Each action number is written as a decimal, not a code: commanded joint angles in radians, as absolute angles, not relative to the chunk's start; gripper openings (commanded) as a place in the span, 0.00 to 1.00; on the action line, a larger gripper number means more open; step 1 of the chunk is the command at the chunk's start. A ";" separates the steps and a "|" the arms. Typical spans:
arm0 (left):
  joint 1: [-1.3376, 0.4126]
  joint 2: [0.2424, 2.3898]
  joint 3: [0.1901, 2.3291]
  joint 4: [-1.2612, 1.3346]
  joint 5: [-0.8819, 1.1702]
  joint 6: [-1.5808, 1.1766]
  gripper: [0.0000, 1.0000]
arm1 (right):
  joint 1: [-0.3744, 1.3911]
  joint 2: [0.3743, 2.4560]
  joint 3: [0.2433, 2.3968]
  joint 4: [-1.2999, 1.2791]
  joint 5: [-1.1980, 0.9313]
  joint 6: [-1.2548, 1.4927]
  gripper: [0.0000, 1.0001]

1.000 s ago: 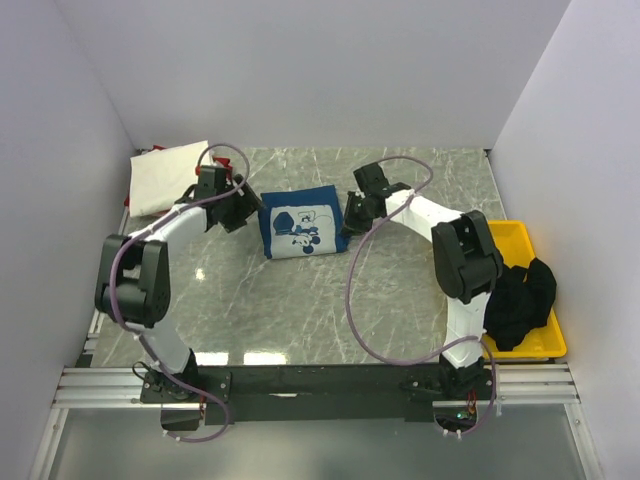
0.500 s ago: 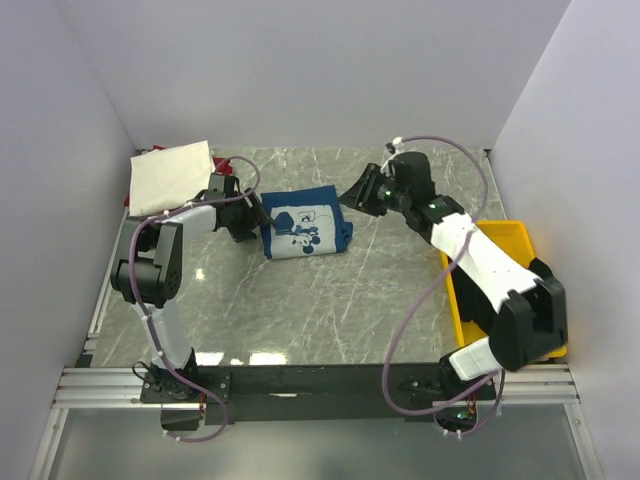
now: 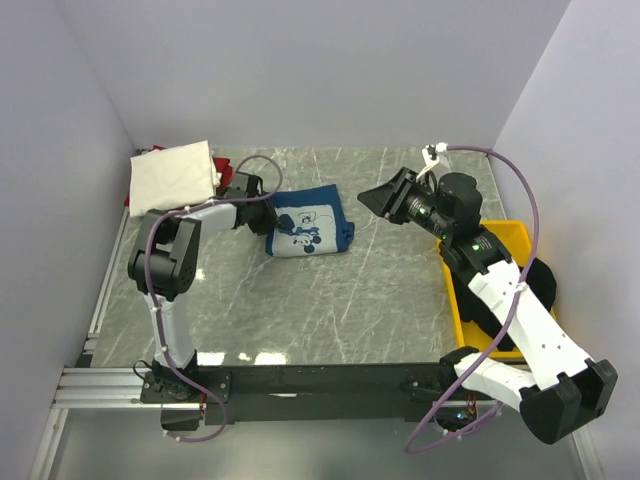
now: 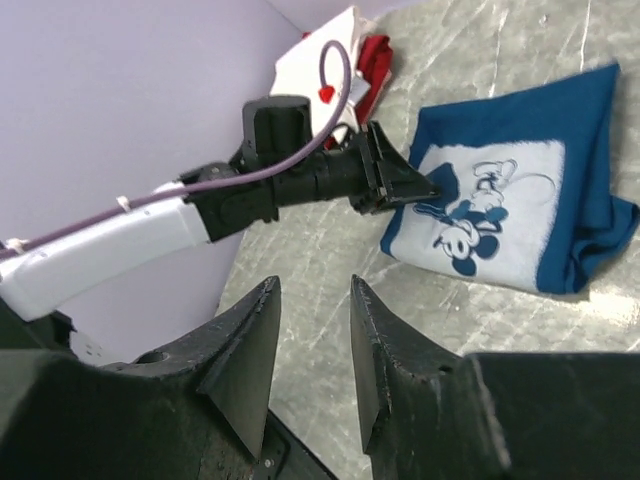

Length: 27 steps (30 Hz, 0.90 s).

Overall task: Fold and stack the t-shirts
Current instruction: Neatly place the folded tshirt to the corner

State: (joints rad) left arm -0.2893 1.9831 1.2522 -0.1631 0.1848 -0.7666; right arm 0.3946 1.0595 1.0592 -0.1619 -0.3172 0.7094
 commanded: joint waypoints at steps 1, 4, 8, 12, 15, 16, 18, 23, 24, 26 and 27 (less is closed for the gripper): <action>-0.304 2.036 1.278 -0.303 0.057 -0.718 0.26 | 0.388 1.048 1.000 -0.134 -0.328 0.695 0.41; -0.304 2.031 1.371 -0.398 -0.063 -0.645 0.02 | 0.390 1.057 0.979 -0.138 -0.356 0.689 0.40; -0.304 2.040 1.521 -0.520 -0.233 -0.563 0.01 | 0.390 1.078 0.983 -0.176 -0.409 0.635 0.39; -0.299 2.086 1.742 -0.632 -0.402 -0.471 0.00 | 0.390 1.091 0.976 -0.193 -0.423 0.600 0.38; -0.287 2.124 1.862 -0.673 -0.486 -0.388 0.00 | 0.388 1.083 0.963 -0.198 -0.426 0.583 0.38; -0.284 2.134 1.891 -0.681 -0.506 -0.353 0.00 | 0.391 1.081 0.965 -0.212 -0.410 0.578 0.38; -0.267 2.155 1.969 -0.709 -0.552 -0.324 0.00 | 0.391 1.086 0.971 -0.224 -0.405 0.566 0.38; -0.247 2.187 2.100 -0.730 -0.612 -0.193 0.00 | 0.391 1.095 0.976 -0.245 -0.400 0.551 0.37; -0.245 2.192 2.133 -0.730 -0.658 -0.171 0.00 | 0.391 1.100 0.974 -0.244 -0.402 0.552 0.37; -0.238 2.194 2.151 -0.703 -0.690 -0.091 0.00 | 0.390 1.106 0.977 -0.250 -0.405 0.549 0.37; -0.232 2.192 2.160 -0.692 -0.705 -0.068 0.00 | 0.391 1.111 0.976 -0.252 -0.406 0.548 0.37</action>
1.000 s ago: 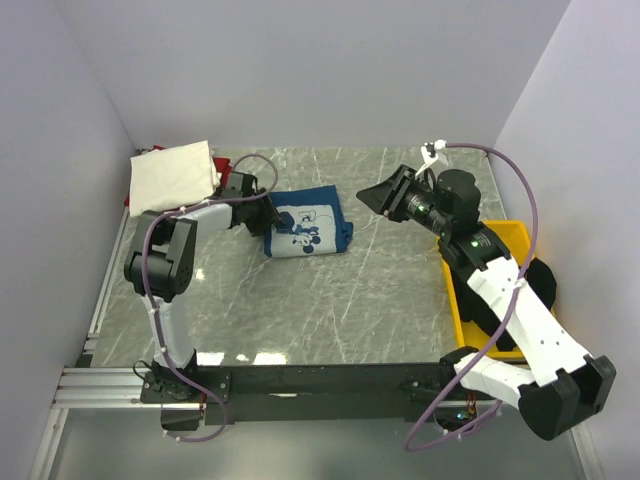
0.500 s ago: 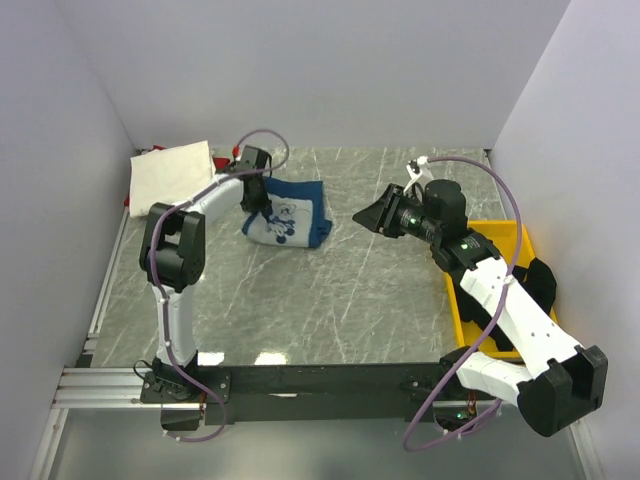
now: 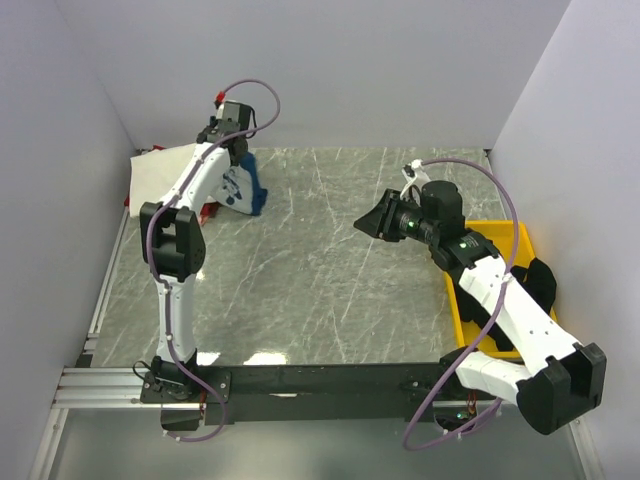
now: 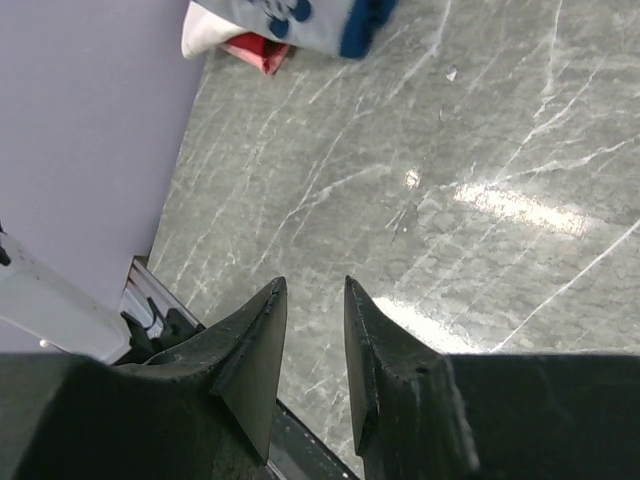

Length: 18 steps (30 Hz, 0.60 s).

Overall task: Fold and stack the t-shirts
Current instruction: Neatly place the folded tshirt to the corner

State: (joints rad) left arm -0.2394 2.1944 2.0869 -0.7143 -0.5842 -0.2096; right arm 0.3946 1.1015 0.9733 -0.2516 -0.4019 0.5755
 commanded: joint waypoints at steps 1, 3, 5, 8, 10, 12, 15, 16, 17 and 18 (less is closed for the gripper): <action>-0.226 2.186 2.163 -0.671 -0.706 -0.028 0.00 | 0.391 1.114 0.977 -0.253 -0.407 0.546 0.36; -0.212 2.177 2.164 -0.637 -0.713 0.030 0.00 | 0.391 1.121 0.976 -0.255 -0.408 0.543 0.36; -0.204 2.169 2.172 -0.608 -0.718 0.083 0.00 | 0.393 1.126 0.977 -0.256 -0.408 0.543 0.36; -0.199 2.175 2.226 -0.612 -0.722 0.129 0.00 | 0.393 1.137 0.980 -0.255 -0.410 0.543 0.36; -0.198 2.186 2.276 -0.629 -0.723 0.146 0.00 | 0.393 1.146 0.983 -0.255 -0.414 0.543 0.36; -0.192 2.187 2.325 -0.649 -0.716 0.150 0.00 | 0.396 1.154 0.989 -0.253 -0.414 0.543 0.36; -0.184 2.177 2.347 -0.653 -0.700 0.161 0.00 | 0.399 1.163 0.997 -0.255 -0.413 0.540 0.36; -0.181 2.169 2.345 -0.652 -0.693 0.163 0.00 | 0.402 1.166 1.002 -0.256 -0.410 0.541 0.36; -0.173 2.164 2.347 -0.652 -0.678 0.161 0.00 | 0.403 1.169 1.003 -0.256 -0.410 0.540 0.36; -0.169 2.161 2.347 -0.655 -0.670 0.158 0.00 | 0.403 1.172 1.005 -0.258 -0.410 0.541 0.36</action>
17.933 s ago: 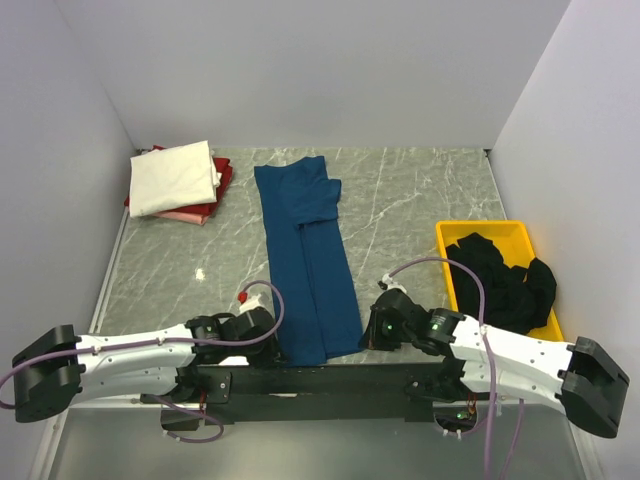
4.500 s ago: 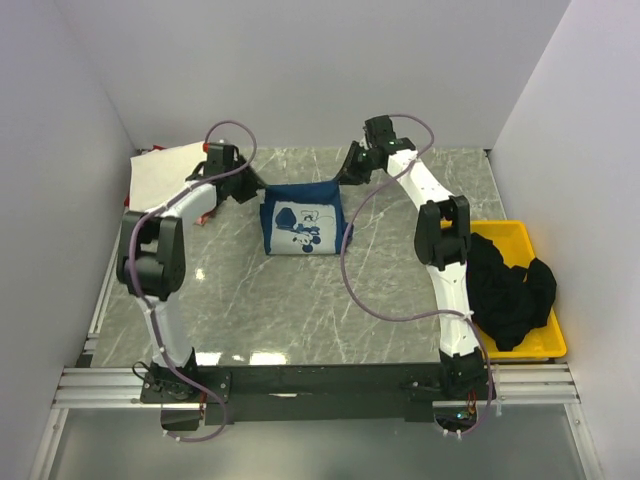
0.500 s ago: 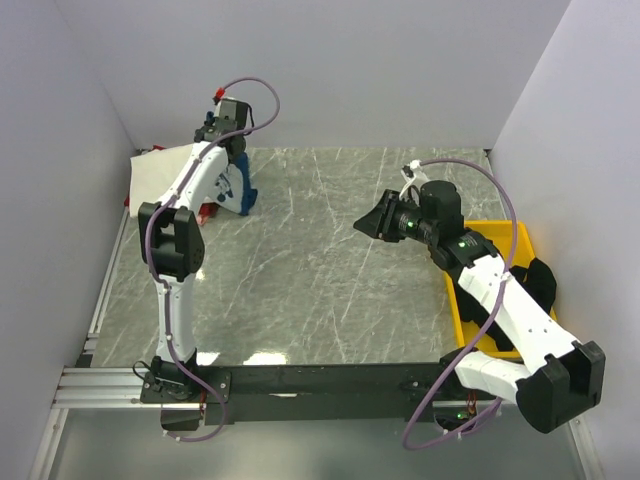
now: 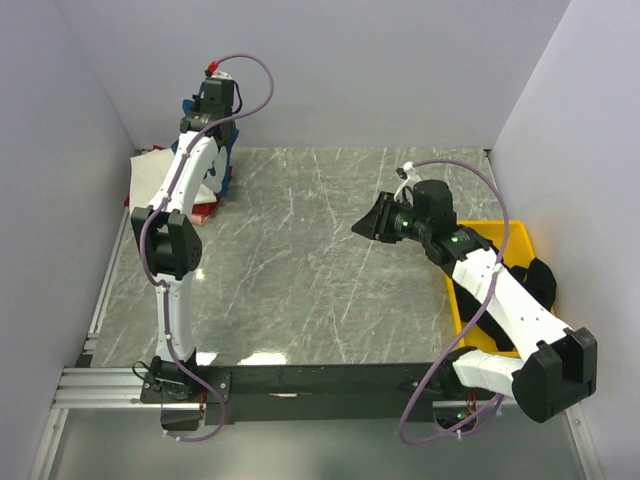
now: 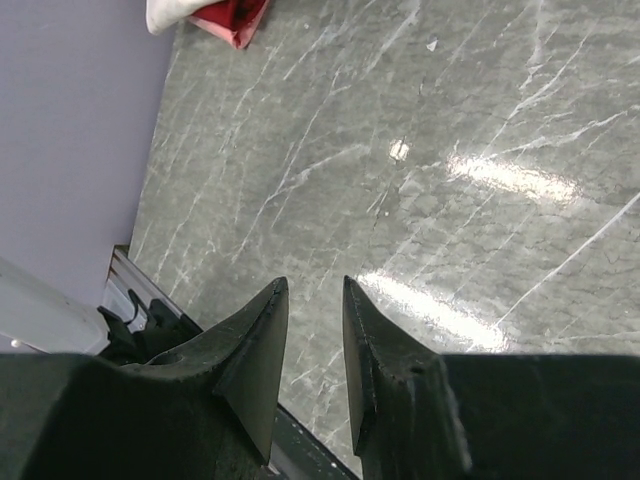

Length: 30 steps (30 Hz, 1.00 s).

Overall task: Fold and stack the t-shirts
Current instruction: Neatly place the folded tshirt to the corner

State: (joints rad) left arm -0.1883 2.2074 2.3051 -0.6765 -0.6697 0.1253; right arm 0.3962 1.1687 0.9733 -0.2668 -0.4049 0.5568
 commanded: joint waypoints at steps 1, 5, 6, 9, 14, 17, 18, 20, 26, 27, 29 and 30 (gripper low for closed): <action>-0.164 2.157 2.347 -0.657 -0.664 0.156 0.00 | 0.403 1.175 1.005 -0.256 -0.410 0.540 0.36; -0.134 2.143 2.335 -0.658 -0.638 0.146 0.00 | 0.413 1.189 1.014 -0.256 -0.407 0.540 0.35; -0.127 2.138 2.326 -0.657 -0.628 0.141 0.00 | 0.414 1.195 1.019 -0.256 -0.407 0.541 0.35; -0.103 2.122 2.303 -0.647 -0.603 0.130 0.00 | 0.422 1.209 1.029 -0.259 -0.402 0.541 0.35; -0.052 2.112 2.243 -0.624 -0.558 0.111 0.00 | 0.436 1.244 1.045 -0.261 -0.394 0.541 0.35; -0.011 2.121 2.203 -0.608 -0.516 0.087 0.00 | 0.451 1.262 1.052 -0.265 -0.387 0.537 0.34; -0.003 2.131 2.192 -0.601 -0.502 0.080 0.00 | 0.456 1.264 1.052 -0.265 -0.382 0.535 0.34; 0.029 2.141 2.165 -0.582 -0.492 0.072 0.00 | 0.459 1.281 1.052 -0.265 -0.382 0.537 0.34; 0.090 2.175 2.128 -0.532 -0.508 0.006 0.00 | 0.463 1.310 1.055 -0.273 -0.377 0.523 0.34; 0.095 2.177 2.123 -0.519 -0.502 -0.032 0.02 | 0.462 1.313 1.054 -0.273 -0.377 0.522 0.34; 0.106 2.189 2.131 -0.518 -0.503 -0.064 0.15 | 0.463 1.319 1.051 -0.272 -0.379 0.520 0.34; 0.107 2.192 2.132 -0.514 -0.506 -0.075 0.33 | 0.462 1.322 1.049 -0.272 -0.379 0.519 0.35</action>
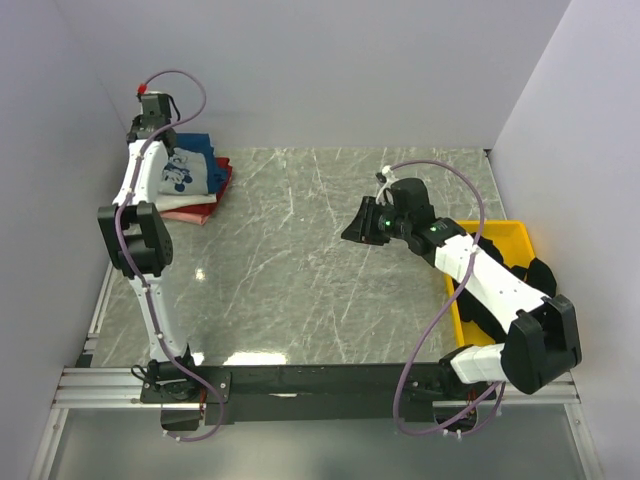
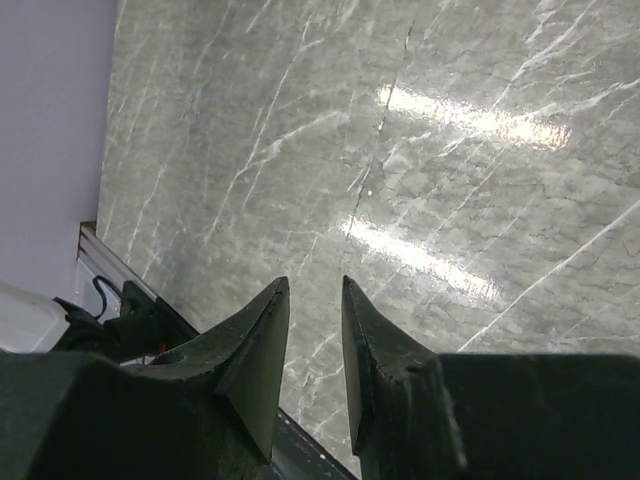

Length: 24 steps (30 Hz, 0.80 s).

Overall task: Fold and stack the t-shirts
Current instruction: Neatly place the folded tshirt to the corner

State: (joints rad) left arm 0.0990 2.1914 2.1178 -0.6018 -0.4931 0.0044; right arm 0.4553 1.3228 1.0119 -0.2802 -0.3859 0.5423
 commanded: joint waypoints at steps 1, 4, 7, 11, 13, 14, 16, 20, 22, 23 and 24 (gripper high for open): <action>0.109 2.194 2.134 -0.514 -0.506 -0.089 0.41 | 0.462 1.327 1.048 -0.272 -0.377 0.517 0.35; 0.121 2.168 2.119 -0.500 -0.473 -0.162 0.63 | 0.462 1.325 1.046 -0.278 -0.371 0.514 0.38; 0.132 2.111 2.074 -0.470 -0.384 -0.241 0.82 | 0.463 1.309 1.035 -0.276 -0.361 0.514 0.45; 0.129 1.998 1.968 -0.414 -0.247 -0.331 0.99 | 0.462 1.279 1.019 -0.272 -0.330 0.511 0.56; 0.124 1.955 1.881 -0.391 -0.181 -0.377 0.99 | 0.462 1.258 1.009 -0.270 -0.313 0.512 0.60; 0.115 1.909 1.847 -0.359 -0.169 -0.420 0.99 | 0.460 1.253 1.009 -0.273 -0.305 0.509 0.61; 0.086 1.859 1.741 -0.336 -0.152 -0.469 0.99 | 0.459 1.238 1.011 -0.281 -0.279 0.508 0.63; 0.014 1.676 1.533 -0.259 -0.155 -0.557 0.99 | 0.453 1.212 0.999 -0.282 -0.255 0.517 0.67; -0.044 1.602 1.386 -0.213 -0.158 -0.647 0.99 | 0.448 1.197 0.979 -0.278 -0.256 0.525 0.68; -0.072 1.526 1.331 -0.178 -0.155 -0.656 0.99 | 0.445 1.189 0.971 -0.272 -0.256 0.531 0.69; -0.143 1.493 1.236 -0.146 -0.173 -0.666 0.99 | 0.443 1.175 0.953 -0.268 -0.253 0.532 0.70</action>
